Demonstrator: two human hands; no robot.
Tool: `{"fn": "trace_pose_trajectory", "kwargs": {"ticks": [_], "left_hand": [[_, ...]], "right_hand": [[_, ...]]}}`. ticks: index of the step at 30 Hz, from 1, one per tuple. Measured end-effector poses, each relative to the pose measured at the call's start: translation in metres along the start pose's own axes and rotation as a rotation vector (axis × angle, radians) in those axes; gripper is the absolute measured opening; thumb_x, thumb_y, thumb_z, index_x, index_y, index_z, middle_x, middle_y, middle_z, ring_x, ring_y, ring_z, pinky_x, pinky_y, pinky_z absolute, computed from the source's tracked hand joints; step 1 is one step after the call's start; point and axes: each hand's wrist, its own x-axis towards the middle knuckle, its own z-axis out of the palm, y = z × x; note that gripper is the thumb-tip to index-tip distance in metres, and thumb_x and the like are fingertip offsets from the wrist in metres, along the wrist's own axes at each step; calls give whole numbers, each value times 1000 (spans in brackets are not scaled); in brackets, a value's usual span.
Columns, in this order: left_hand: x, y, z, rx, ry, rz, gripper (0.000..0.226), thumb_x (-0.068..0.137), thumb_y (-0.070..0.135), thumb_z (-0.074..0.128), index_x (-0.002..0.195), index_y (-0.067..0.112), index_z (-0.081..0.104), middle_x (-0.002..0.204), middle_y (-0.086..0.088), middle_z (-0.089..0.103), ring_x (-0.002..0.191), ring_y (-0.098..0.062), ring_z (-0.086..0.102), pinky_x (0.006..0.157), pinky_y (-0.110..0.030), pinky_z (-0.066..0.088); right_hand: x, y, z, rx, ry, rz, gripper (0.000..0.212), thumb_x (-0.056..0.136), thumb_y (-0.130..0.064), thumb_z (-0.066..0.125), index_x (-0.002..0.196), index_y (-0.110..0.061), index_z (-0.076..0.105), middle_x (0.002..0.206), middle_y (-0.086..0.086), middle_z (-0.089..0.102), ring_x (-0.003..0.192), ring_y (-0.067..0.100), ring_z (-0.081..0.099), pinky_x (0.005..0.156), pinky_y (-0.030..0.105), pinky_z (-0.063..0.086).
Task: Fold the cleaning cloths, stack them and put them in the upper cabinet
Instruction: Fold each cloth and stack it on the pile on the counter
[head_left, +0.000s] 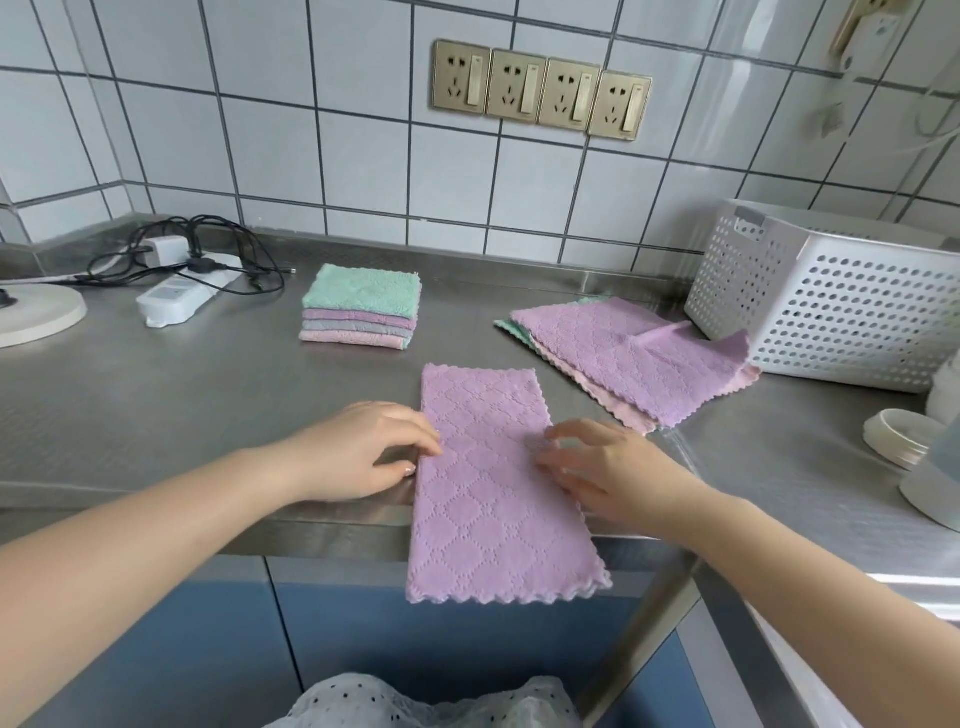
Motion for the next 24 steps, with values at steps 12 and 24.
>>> {"fn": "trace_pose_trajectory", "kwargs": {"ticks": [12,24], "left_hand": [[-19,37,14,258,-298,51,80,77,18,36,145,42,2,151,19,-14,140,0,-18,115,-36,-16],[5,40,10,-377,126,-317,48,95,46,40,60,13,40,56,6,42,52,-2,38,58,-18,35]], "right_hand": [[-37,-9,10,-39,-192,-111,78,77,-54,34,148,-41,5,156,-18,-4,143,-2,-8,117,32,-5],[-3,-30,-2,552,249,385,33,98,-30,42,68,-17,44,65,-7,50,64,12,44,62,30,35]]}}
